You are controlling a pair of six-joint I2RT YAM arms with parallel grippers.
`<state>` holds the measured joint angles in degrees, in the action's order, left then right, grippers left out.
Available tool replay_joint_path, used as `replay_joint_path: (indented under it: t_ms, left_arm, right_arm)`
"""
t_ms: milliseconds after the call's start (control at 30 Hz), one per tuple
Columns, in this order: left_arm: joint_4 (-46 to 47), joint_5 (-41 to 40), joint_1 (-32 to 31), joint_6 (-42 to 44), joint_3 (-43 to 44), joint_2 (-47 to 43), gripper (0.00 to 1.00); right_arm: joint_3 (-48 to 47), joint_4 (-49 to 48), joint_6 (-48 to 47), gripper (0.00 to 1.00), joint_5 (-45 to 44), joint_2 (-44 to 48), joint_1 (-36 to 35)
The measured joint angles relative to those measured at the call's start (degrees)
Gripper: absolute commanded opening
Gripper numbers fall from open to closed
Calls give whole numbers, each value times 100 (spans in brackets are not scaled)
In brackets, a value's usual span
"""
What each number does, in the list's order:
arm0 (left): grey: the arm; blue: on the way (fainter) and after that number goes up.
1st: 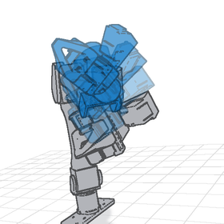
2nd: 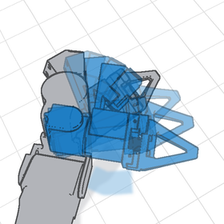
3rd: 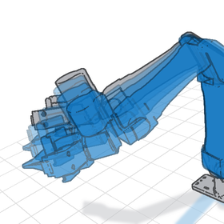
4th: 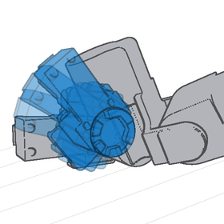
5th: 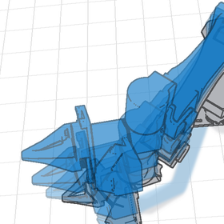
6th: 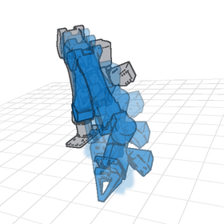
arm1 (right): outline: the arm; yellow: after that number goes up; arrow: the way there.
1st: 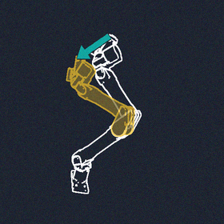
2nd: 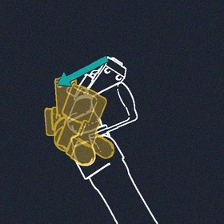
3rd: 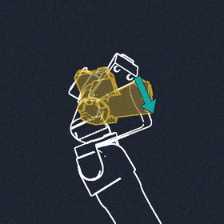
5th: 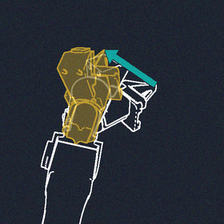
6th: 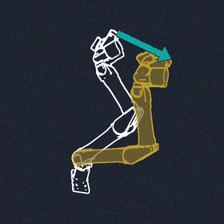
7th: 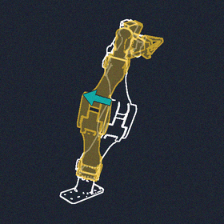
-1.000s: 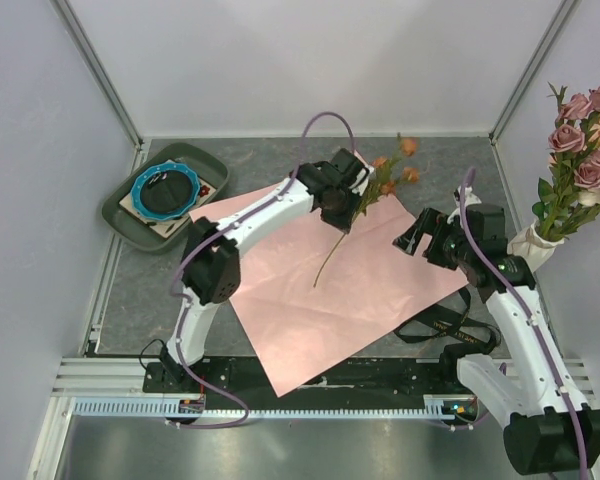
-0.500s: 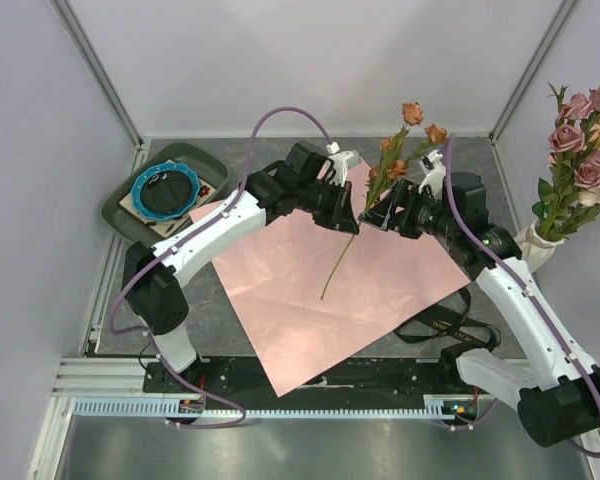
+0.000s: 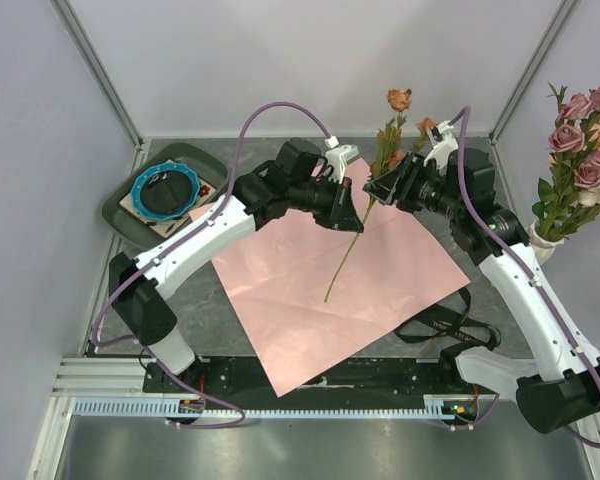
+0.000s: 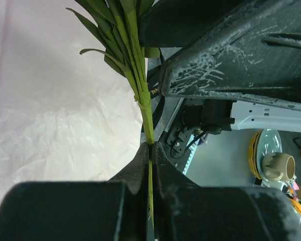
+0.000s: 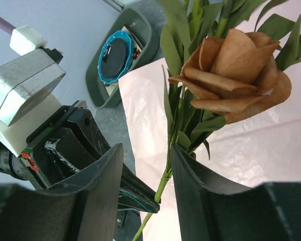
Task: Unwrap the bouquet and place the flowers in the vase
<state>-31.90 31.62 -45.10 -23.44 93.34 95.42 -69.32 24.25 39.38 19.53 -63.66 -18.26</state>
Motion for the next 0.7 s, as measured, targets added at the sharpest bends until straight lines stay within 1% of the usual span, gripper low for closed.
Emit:
replay_joint_path:
  t_ms: [100,200,367,433,567,700]
  left_arm:
    - [59,-33,0,-15,0,-94,2]
    - [79,-105,-2,-15,-42,-151,2]
    - [79,-101,-20,-20,-96,-153,2]
    - [83,-96,-26,-28,-96,-153,2]
    - [81,-101,-31,-31,-96,-153,2]
    - [83,-85,-31,-31,-96,-155,2]
  right_arm:
    - [-223,160,-17,62,-33,-37,-2]
    - [-284,299,-52,66,-55,22,-28]
    - [-190,538,-61,61,-162,243,-39]
    - [-190,592,-59,61,-170,254,-39]
    - [-186,737,-37,65,-190,184,-79]
    - [-144,761,-11,62,-214,184,-109]
